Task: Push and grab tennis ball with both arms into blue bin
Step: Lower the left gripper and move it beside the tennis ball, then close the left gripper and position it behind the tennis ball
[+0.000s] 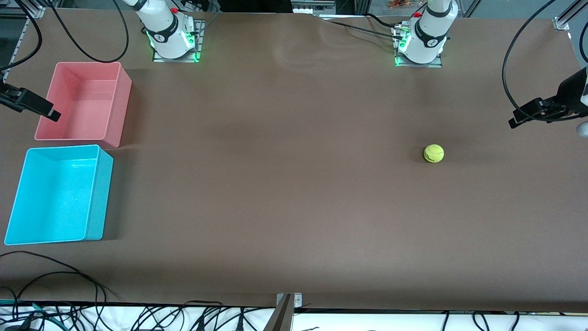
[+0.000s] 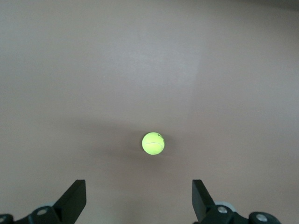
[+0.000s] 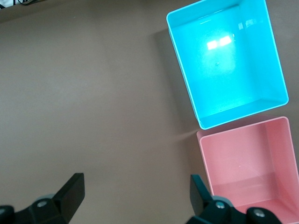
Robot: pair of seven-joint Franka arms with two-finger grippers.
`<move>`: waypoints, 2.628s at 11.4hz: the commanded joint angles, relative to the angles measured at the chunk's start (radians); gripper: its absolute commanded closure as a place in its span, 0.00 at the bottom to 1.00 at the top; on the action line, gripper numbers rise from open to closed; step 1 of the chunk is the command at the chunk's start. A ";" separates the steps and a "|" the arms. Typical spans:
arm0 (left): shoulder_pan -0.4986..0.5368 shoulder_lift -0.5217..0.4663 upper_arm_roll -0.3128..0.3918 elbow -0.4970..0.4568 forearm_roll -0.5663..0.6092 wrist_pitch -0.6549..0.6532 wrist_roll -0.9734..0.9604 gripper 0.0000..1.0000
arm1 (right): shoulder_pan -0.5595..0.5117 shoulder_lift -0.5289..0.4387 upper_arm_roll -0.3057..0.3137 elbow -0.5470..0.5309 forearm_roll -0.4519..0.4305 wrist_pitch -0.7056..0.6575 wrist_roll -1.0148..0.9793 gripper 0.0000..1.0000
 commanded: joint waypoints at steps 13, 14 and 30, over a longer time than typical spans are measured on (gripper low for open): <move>-0.003 -0.023 -0.008 -0.332 0.073 0.304 0.023 0.00 | -0.005 0.002 -0.003 0.020 0.017 -0.009 0.007 0.00; -0.003 -0.022 -0.008 -0.361 0.079 0.333 0.023 0.00 | -0.005 0.002 -0.003 0.020 0.017 -0.009 0.007 0.00; -0.014 0.072 -0.010 -0.584 0.081 0.637 0.358 1.00 | -0.003 0.002 -0.002 0.020 0.017 -0.010 0.004 0.00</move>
